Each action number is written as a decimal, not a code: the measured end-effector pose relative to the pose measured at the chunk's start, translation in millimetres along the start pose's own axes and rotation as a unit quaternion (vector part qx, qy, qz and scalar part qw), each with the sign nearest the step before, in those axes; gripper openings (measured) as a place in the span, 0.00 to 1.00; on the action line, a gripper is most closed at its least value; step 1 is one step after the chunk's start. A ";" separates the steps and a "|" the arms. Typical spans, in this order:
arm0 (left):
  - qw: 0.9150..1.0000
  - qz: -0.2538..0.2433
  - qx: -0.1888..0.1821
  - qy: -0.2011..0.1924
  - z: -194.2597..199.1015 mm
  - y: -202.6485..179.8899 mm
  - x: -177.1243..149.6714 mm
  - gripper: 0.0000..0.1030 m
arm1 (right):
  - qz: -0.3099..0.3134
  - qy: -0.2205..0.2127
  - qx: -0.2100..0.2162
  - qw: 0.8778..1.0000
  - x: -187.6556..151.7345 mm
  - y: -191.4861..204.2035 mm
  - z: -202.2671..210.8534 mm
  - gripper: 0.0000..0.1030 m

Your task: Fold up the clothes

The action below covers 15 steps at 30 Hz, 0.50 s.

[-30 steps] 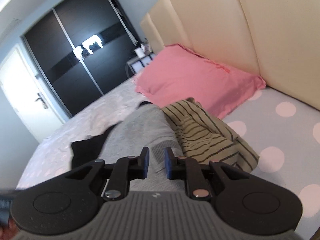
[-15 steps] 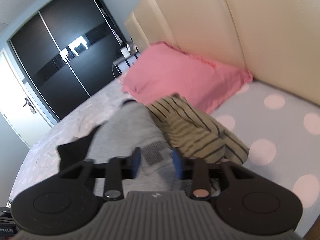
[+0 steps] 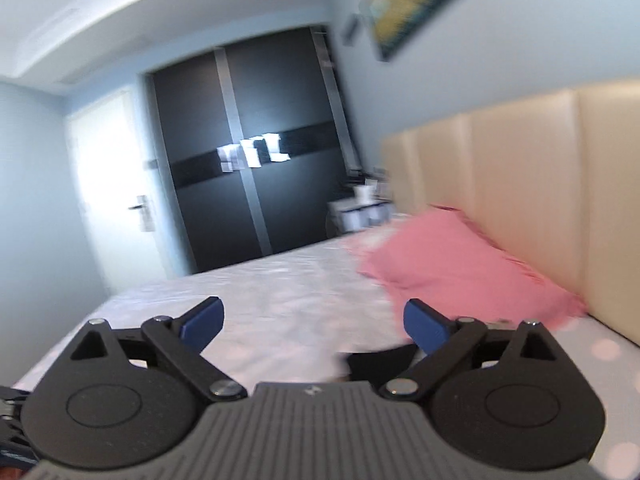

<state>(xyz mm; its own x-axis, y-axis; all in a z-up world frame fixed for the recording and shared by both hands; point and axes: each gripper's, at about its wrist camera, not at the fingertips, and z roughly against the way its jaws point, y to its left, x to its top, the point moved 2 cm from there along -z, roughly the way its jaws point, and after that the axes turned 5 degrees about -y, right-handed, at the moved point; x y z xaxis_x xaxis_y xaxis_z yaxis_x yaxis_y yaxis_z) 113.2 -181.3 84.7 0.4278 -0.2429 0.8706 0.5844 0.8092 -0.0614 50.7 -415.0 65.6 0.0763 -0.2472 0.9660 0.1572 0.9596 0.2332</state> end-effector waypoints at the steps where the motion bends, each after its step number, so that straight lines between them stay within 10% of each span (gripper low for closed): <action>1: 1.000 0.001 0.013 -0.009 14.4 7.5 0.1 0.69 | 0.002 0.001 0.014 1.000 1.8 17.6 2.8 0.96; 15: 0.974 0.072 0.185 -0.107 157.5 93.6 -65.4 0.74 | 0.039 0.019 0.128 0.991 -81.1 204.0 47.8 0.99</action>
<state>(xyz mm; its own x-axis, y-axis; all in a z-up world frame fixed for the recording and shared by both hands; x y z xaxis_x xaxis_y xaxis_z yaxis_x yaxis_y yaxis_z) 31.4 -5.4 98.8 0.3105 -0.0274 0.9502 0.2226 0.9739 -0.0446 29.4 -192.8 40.2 0.1158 -0.1721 0.9782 -0.1051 0.9772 0.1844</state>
